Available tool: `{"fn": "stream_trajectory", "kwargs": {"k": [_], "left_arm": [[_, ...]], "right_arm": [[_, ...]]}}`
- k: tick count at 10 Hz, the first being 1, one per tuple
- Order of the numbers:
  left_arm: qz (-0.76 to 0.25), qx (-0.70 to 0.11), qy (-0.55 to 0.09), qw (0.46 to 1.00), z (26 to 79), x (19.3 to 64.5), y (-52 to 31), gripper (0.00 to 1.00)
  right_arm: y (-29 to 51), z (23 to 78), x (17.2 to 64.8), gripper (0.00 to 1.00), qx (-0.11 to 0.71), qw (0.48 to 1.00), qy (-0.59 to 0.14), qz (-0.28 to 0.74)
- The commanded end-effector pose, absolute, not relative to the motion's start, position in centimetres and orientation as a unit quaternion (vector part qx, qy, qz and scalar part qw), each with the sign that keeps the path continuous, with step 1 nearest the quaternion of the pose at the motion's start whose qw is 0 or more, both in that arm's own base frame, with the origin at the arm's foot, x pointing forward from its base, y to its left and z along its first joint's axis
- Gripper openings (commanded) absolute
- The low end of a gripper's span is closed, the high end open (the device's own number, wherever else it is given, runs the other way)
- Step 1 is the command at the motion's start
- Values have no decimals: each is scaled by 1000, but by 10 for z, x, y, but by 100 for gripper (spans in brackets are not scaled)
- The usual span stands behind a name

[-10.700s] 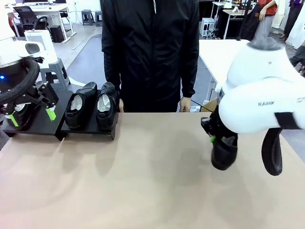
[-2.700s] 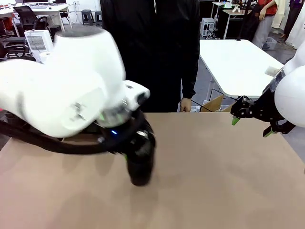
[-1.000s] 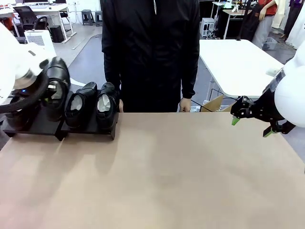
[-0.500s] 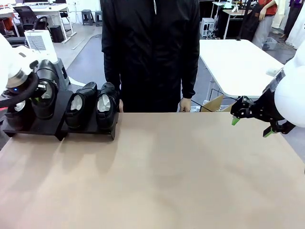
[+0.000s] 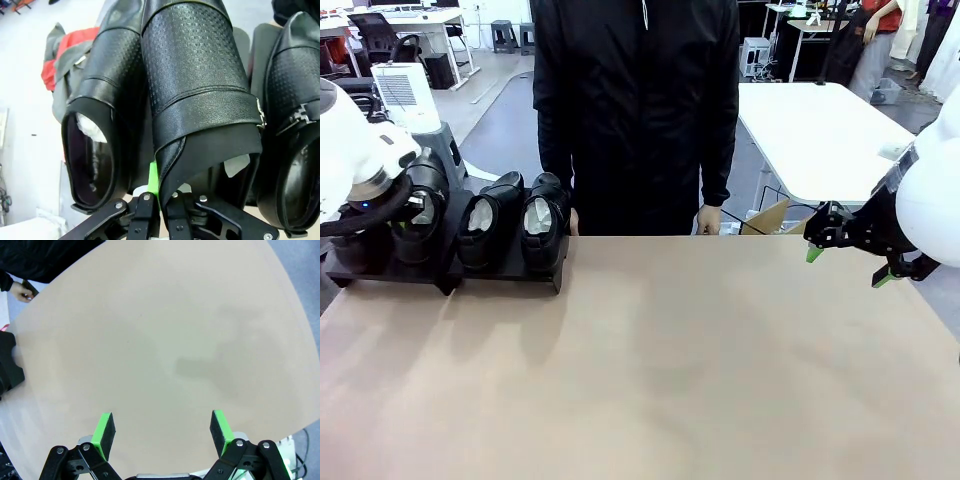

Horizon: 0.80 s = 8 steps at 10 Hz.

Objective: Organize the shoes by placing them on the stand.
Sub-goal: Place the Shoe from the middle of the table onto the Shoes Stand.

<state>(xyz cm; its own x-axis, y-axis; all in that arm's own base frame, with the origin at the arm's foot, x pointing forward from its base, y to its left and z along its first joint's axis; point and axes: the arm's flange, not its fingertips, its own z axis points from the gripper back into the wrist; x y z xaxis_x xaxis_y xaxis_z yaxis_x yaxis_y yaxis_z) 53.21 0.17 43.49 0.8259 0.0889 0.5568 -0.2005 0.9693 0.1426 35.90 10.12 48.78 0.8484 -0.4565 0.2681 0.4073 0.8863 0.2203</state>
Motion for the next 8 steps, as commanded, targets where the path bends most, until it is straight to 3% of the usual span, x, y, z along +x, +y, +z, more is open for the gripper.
{"fn": "stream_trajectory", "kwargs": {"k": [1, 8], "left_arm": [[81, 117, -296, 944, 440, 540, -7, 0], [70, 136, -266, 952, 418, 547, -14, 3]], "right_arm": [[101, 488, 359, 100, 85, 959, -155, -221], [101, 488, 359, 100, 85, 959, -155, -221]]}}
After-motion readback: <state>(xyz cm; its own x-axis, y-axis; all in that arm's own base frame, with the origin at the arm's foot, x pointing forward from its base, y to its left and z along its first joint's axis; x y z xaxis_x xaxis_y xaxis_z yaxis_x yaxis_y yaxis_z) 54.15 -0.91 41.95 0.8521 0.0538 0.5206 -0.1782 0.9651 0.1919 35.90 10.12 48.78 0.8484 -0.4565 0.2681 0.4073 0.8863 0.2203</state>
